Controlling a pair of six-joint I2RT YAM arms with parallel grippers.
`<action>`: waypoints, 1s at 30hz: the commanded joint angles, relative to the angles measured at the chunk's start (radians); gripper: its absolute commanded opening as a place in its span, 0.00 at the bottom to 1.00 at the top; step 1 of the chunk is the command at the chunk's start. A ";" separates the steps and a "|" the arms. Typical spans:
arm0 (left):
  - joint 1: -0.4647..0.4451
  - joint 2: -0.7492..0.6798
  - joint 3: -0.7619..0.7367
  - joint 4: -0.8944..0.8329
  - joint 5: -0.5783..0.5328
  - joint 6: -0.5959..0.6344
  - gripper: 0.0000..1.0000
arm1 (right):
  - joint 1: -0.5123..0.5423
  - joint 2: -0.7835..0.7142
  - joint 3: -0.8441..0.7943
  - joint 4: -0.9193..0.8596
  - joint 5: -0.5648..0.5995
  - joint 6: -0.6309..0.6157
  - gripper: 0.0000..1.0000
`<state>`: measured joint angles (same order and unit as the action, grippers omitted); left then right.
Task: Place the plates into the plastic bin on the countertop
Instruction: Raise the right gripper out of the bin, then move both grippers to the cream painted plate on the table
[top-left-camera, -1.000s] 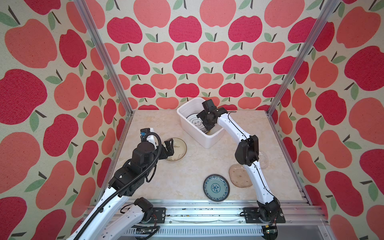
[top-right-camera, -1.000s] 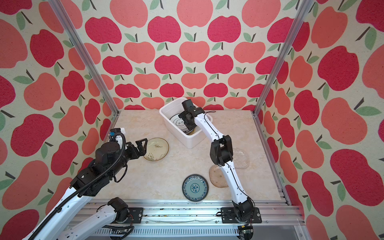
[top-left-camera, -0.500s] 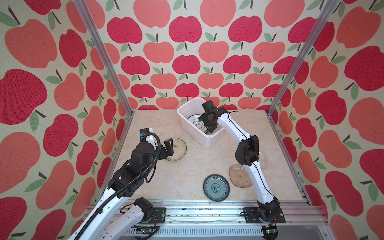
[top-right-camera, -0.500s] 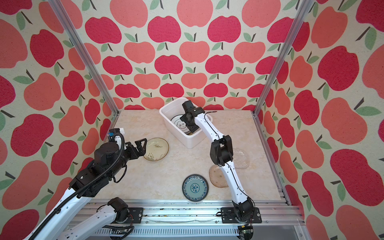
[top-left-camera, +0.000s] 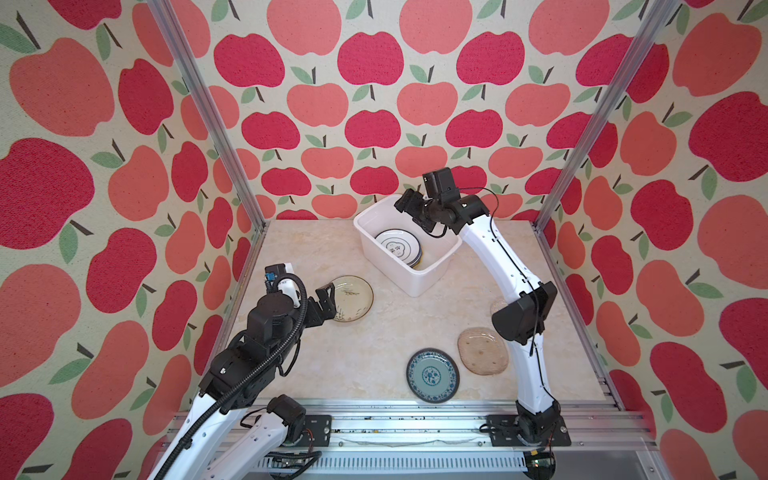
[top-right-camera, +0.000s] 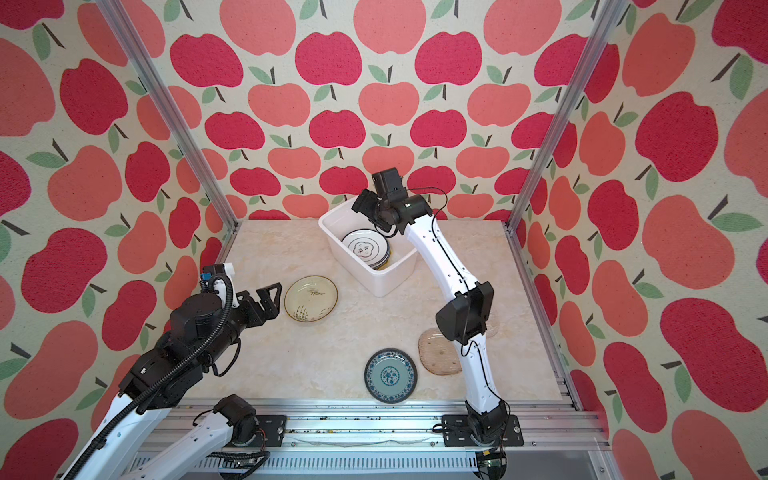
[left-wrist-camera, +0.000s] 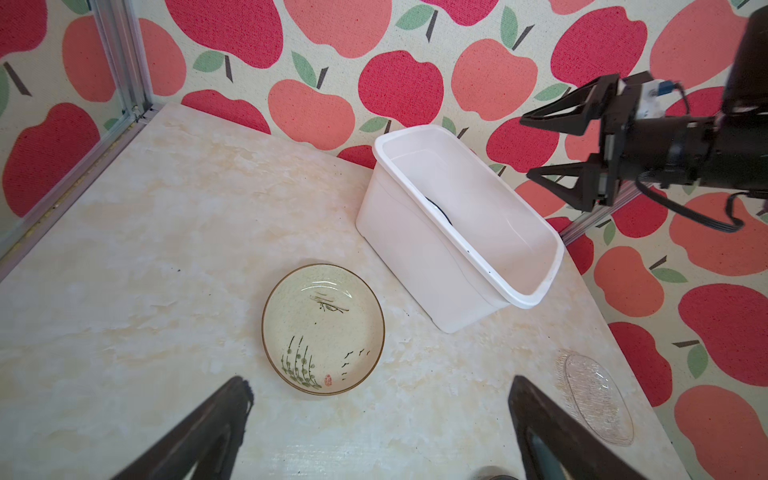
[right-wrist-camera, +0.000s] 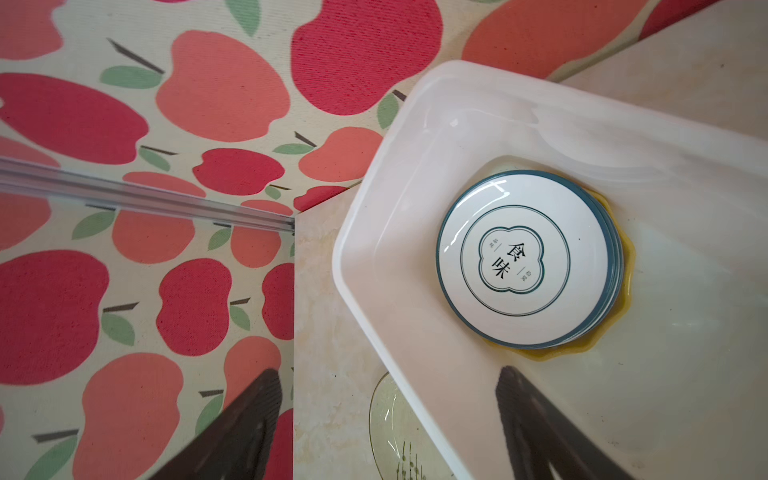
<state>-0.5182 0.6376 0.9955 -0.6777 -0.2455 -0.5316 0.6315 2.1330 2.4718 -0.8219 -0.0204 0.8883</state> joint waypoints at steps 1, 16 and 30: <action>0.044 0.033 0.081 -0.135 0.026 -0.042 0.99 | 0.047 -0.123 -0.061 -0.026 -0.032 -0.210 0.83; 0.456 0.494 0.209 -0.317 0.507 0.035 0.99 | 0.460 -0.521 -1.051 0.449 0.174 0.214 0.81; 0.583 0.926 0.326 -0.158 0.740 0.348 0.99 | 0.504 -0.303 -1.336 0.967 0.207 0.688 0.81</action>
<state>0.0452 1.5314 1.2972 -0.8822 0.3931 -0.2684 1.1267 1.7973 1.1324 -0.0010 0.1452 1.4864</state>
